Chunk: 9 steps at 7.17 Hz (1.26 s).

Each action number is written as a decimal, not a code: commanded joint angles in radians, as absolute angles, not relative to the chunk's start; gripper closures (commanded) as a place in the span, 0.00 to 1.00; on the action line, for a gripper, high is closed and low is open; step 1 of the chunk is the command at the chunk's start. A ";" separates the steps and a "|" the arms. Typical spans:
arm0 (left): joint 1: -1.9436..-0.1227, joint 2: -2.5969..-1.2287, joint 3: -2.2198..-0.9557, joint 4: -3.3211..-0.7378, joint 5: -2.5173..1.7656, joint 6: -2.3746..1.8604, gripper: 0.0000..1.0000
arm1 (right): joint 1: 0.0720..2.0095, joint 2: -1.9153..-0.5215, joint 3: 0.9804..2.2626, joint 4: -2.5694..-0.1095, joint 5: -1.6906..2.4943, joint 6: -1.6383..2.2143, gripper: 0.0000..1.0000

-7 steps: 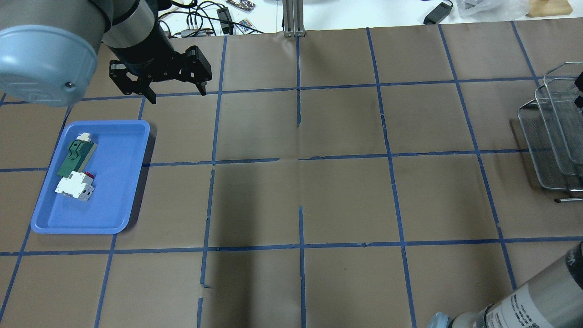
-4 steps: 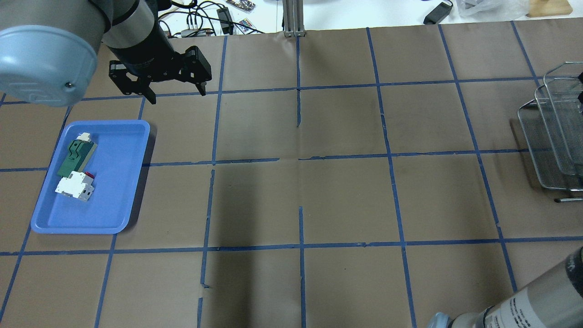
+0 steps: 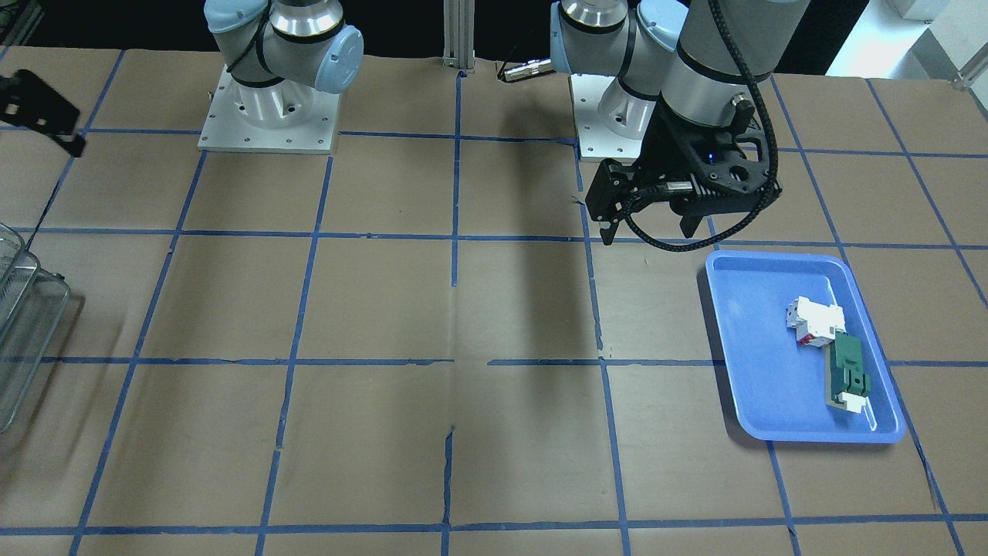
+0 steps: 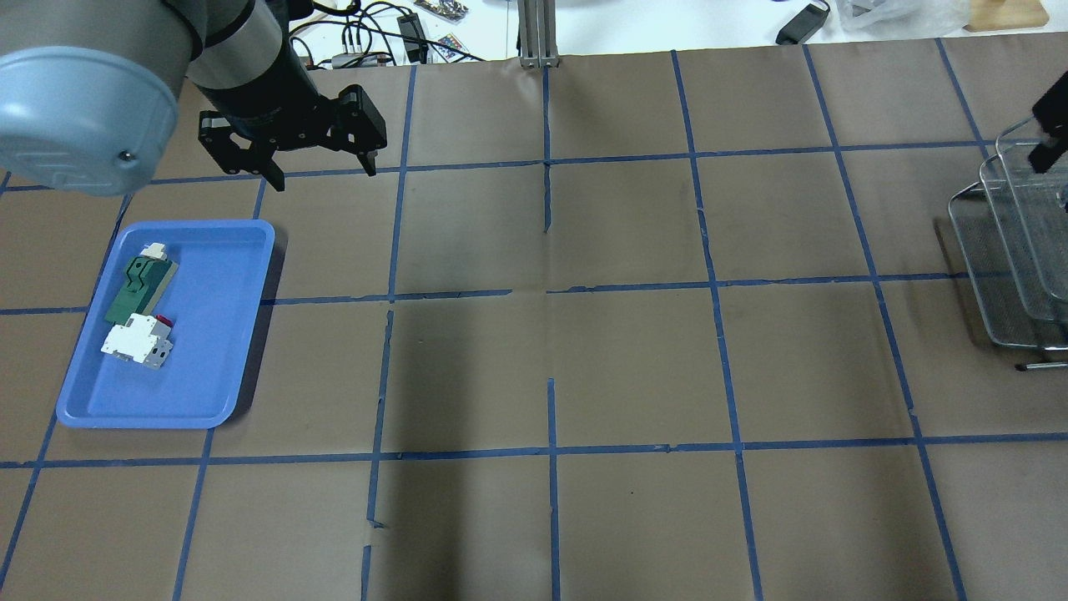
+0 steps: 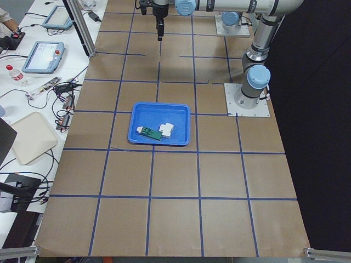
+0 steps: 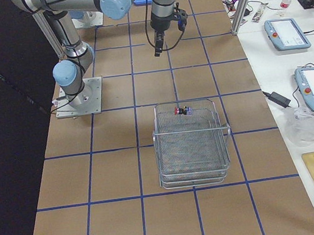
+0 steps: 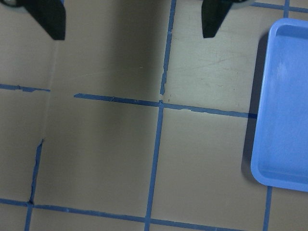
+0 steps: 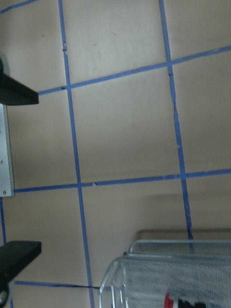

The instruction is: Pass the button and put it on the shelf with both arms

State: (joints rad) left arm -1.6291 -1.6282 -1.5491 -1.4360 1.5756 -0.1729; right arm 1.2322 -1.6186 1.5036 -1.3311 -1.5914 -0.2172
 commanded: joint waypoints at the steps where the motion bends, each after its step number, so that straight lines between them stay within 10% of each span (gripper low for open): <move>1: -1.621 -1.626 -1.549 -1.446 1.577 -0.071 0.00 | 1.488 -1.683 1.620 -1.414 -1.588 0.052 0.00; 9: -1.575 -1.591 -1.555 -1.483 1.574 -0.063 0.00 | 1.554 -1.736 1.732 -1.511 -1.606 0.201 0.00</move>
State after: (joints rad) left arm -1.5765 -1.5897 -1.5550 -1.4870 1.5781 -0.0629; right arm 1.5776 -1.7255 1.7261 -1.5108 -1.6085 0.1858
